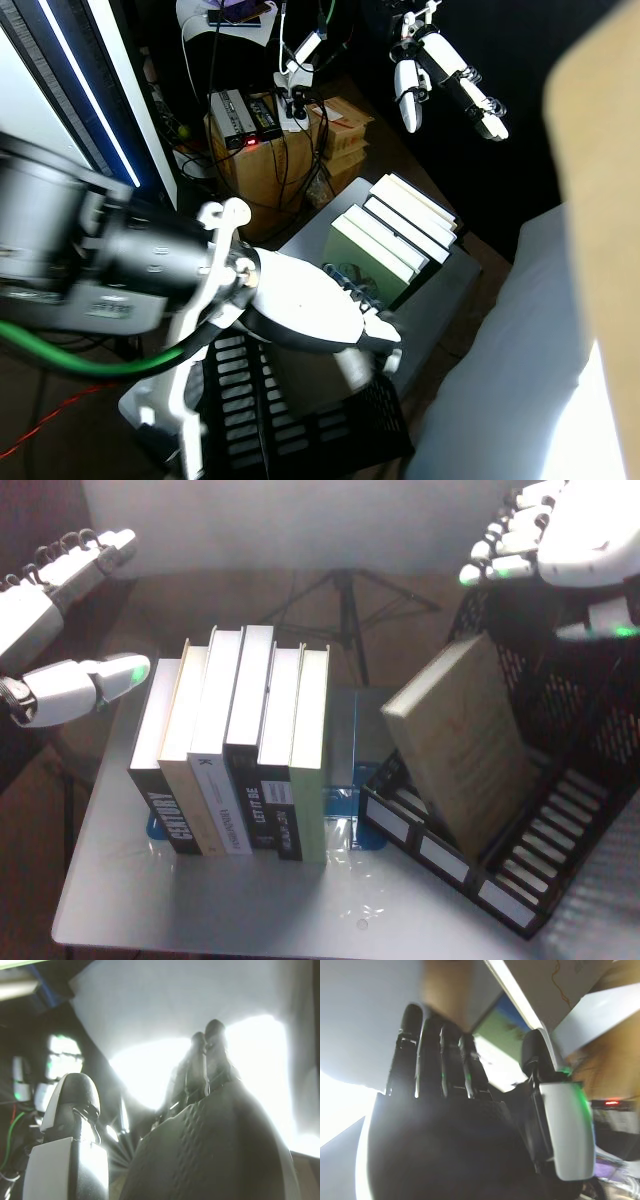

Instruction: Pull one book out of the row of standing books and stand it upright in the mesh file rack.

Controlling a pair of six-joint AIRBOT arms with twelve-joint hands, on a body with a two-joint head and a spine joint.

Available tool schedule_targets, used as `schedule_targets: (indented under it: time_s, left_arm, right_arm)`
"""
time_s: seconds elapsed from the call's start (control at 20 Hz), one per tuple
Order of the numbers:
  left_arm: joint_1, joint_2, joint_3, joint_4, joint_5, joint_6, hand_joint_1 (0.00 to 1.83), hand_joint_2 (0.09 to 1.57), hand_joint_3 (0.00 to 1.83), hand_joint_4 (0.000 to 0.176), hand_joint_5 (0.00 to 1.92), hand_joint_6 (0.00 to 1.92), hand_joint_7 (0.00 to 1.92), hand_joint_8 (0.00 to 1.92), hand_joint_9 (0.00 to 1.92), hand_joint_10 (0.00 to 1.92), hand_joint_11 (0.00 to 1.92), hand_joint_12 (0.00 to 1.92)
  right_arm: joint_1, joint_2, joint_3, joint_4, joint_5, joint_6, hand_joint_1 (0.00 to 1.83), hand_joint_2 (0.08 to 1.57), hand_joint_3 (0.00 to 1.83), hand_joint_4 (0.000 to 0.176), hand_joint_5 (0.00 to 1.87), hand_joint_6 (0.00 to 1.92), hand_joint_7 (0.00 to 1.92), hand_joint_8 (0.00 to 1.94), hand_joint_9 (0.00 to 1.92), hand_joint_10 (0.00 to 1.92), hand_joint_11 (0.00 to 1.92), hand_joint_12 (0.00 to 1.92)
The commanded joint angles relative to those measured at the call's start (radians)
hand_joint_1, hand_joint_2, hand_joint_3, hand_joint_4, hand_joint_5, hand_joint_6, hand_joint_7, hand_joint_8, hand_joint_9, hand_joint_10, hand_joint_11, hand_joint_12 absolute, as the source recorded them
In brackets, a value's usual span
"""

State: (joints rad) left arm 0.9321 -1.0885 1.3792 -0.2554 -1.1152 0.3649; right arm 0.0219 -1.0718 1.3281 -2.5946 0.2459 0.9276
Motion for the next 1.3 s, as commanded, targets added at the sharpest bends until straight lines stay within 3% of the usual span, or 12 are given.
schedule_targets:
  time_s: [0.0, 0.2, 0.35, 0.5, 0.55, 0.65, 0.75, 0.8, 0.95, 1.05, 1.1, 1.25]
  left_arm:
    - [-0.001, 0.005, 0.001, -0.026, -0.131, -0.006, 0.75, 1.28, 0.0, 0.005, 0.04, 0.0, 0.0, 0.0, 0.0, 0.0, 0.0, 0.0]
    - [0.001, 0.005, -0.005, -0.028, -0.138, -0.006, 0.78, 1.28, 0.0, 0.0, 0.06, 0.01, 0.0, 0.0, 0.0, 0.0, 0.0, 0.0]
    - [0.0, 0.007, -0.011, -0.025, -0.147, -0.007, 0.78, 1.27, 0.0, 0.02, 0.05, 0.0, 0.0, 0.0, 0.0, 0.0, 0.0, 0.0]
    - [-0.013, 0.012, -0.02, -0.003, -0.162, -0.008, 0.73, 1.28, 0.0, 0.039, 0.03, 0.0, 0.0, 0.0, 0.0, 0.0, 0.0, 0.0]
    - [-0.018, 0.013, -0.021, 0.003, -0.168, -0.011, 0.73, 1.29, 0.01, 0.06, 0.01, 0.0, 0.0, 0.0, 0.0, 0.0, 0.0, 0.0]
    - [-0.026, 0.019, -0.027, 0.019, -0.18, -0.016, 0.73, 1.3, 0.01, 0.05, 0.0, 0.0, 0.0, 0.0, 0.0, 0.0, 0.0, 0.0]
    - [-0.039, 0.028, -0.036, 0.045, -0.19, -0.018, 0.63, 1.31, 0.01, 0.081, 0.0, 0.0, 0.0, 0.0, 0.0, 0.0, 0.0, 0.0]
    - [-0.054, 0.03, -0.038, 0.068, -0.194, -0.024, 0.59, 1.31, 0.01, 0.093, 0.0, 0.0, 0.0, 0.0, 0.0, 0.0, 0.0, 0.0]
    - [-0.095, 0.03, -0.04, 0.129, -0.186, -0.041, 0.66, 1.32, 0.01, 0.058, 0.0, 0.0, 0.0, 0.0, 0.0, 0.0, 0.0, 0.0]
    - [-0.117, 0.026, -0.041, 0.168, -0.179, -0.052, 0.57, 1.33, 0.01, 0.056, 0.0, 0.0, 0.0, 0.0, 0.0, 0.0, 0.0, 0.0]
    - [-0.123, 0.024, -0.041, 0.183, -0.178, -0.058, 0.45, 1.33, 0.01, 0.051, 0.0, 0.0, 0.0, 0.0, 0.0, 0.0, 0.0, 0.0]
    - [-0.13, 0.025, -0.047, 0.22, -0.178, -0.076, 0.43, 1.32, 0.0, 0.059, 0.0, 0.0, 0.0, 0.0, 0.0, 0.0, 0.0, 0.0]
  right_arm:
    - [0.01, 0.02, -0.007, 0.037, -0.073, -0.002, 0.36, 1.39, 0.0, 0.0, 0.0, 0.0, 0.0, 0.0, 0.02, 0.03, 0.0, 0.36]
    - [0.007, 0.054, -0.019, 0.223, -0.062, -0.085, 0.3, 1.36, 0.0, 0.047, 0.0, 0.0, 0.0, 0.0, 0.0, 0.0, 0.0, 0.0]
    - [-0.001, 0.083, -0.03, 0.478, -0.037, -0.217, 0.28, 1.35, 0.0, 0.024, 0.0, 0.0, 0.0, 0.0, 0.0, 0.0, 0.0, 0.0]
    - [-0.058, 0.107, -0.019, 1.116, 0.055, -0.622, 0.28, 1.33, 0.0, 0.027, 0.0, 0.0, 0.0, 0.0, 0.0, 0.0, 0.0, 0.0]
    - [-0.085, 0.109, -0.01, 1.285, 0.109, -0.727, 0.37, 1.36, 0.0, 0.003, 0.0, 0.0, 0.0, 0.0, 0.0, 0.0, 0.01, 0.0]
    - [-0.137, 0.117, -0.008, 1.503, 0.184, -0.825, 0.38, 1.36, 0.0, 0.001, 0.0, 0.0, 0.0, 0.0, 0.0, 0.0, 0.01, 0.01]
    - [-0.194, 0.131, -0.022, 1.669, 0.259, -0.901, 0.2, 1.37, 0.01, 0.036, 0.0, 0.0, 0.0, 0.0, 0.0, 0.0, 0.0, 0.0]
    - [-0.239, 0.146, -0.042, 1.788, 0.31, -0.965, 0.14, 1.38, 0.01, 0.017, 0.0, 0.0, 0.0, 0.0, 0.0, 0.0, 0.0, 0.0]
    - [-0.339, 0.181, -0.089, 1.986, 0.417, -1.063, 0.25, 1.38, 0.0, 0.024, 0.0, 0.0, 0.0, 0.0, 0.0, 0.0, 0.0, 0.0]
    - [-0.401, 0.196, -0.115, 2.079, 0.486, -1.096, 0.26, 1.37, 0.0, 0.03, 0.0, 0.0, 0.0, 0.0, 0.0, 0.0, 0.0, 0.0]
    - [-0.425, 0.203, -0.125, 2.109, 0.511, -1.109, 0.26, 1.37, 0.0, 0.004, 0.0, 0.0, 0.0, 0.0, 0.0, 0.0, 0.0, 0.0]
    - [-0.48, 0.213, -0.154, 2.174, 0.574, -1.133, 0.31, 1.39, 0.01, 0.015, 0.0, 0.0, 0.0, 0.0, 0.0, 0.0, 0.0, 0.0]
